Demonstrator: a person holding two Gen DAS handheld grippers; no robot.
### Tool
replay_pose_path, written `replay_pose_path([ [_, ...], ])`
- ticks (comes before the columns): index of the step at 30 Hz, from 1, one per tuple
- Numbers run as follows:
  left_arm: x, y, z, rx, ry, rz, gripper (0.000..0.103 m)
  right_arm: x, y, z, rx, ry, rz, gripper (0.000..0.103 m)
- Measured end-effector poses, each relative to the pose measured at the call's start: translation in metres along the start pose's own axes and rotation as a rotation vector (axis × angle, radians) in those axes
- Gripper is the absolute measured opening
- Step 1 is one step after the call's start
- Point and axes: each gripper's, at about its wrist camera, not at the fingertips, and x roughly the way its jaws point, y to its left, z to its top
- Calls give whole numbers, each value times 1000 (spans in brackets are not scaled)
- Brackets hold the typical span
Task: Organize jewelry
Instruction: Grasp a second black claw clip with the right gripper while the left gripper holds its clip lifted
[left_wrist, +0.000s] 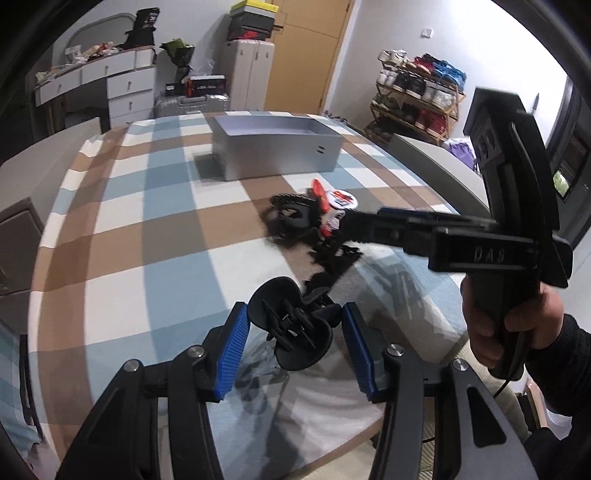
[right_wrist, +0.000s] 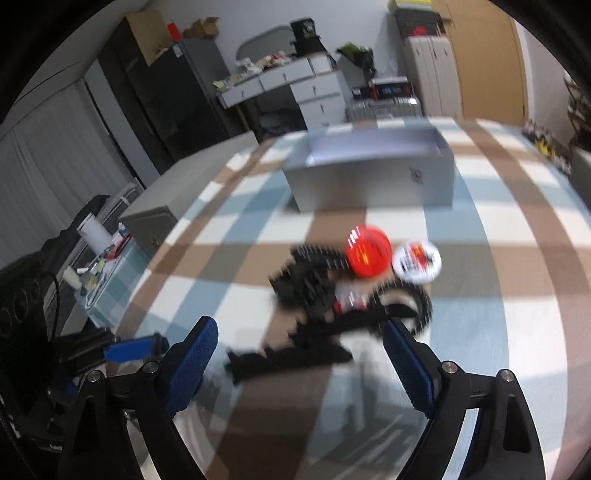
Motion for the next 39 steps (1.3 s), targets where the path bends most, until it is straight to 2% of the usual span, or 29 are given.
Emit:
replay_pose_path([
  [4, 1, 13, -1, -43, -4, 4, 46, 23, 7, 10, -45, 15, -37, 89],
  [6, 2, 19, -3, -64, -6, 2, 46, 34, 7, 12, -52, 45, -60, 81],
  [8, 0, 23, -4, -76, -17, 3, 46, 38, 13, 13, -112, 23, -143, 75],
  [10, 0, 26, -5, -87, -20, -3, 46, 44, 19, 13, -155, 46, -169, 63],
  [15, 2, 31, -5, -97, -21, -12, 46, 55, 34, 7, -258, 60, -253, 58],
  [18, 1, 32, -5, -102, -25, -19, 46, 60, 42, 2, -323, 63, -301, 44],
  [21, 0, 34, -6, -107, -28, -23, 46, 61, 45, 0, -347, 44, -318, 44],
  [26, -3, 37, -6, -120, -34, -22, 46, 46, 42, 2, -318, 0, -267, 43],
  [35, -6, 36, 1, -117, -48, -18, 46, 18, 11, 11, -56, 16, 16, 44],
  [39, -7, 35, 5, -125, -51, -24, 46, 7, 0, 10, 15, -2, 73, 44],
])
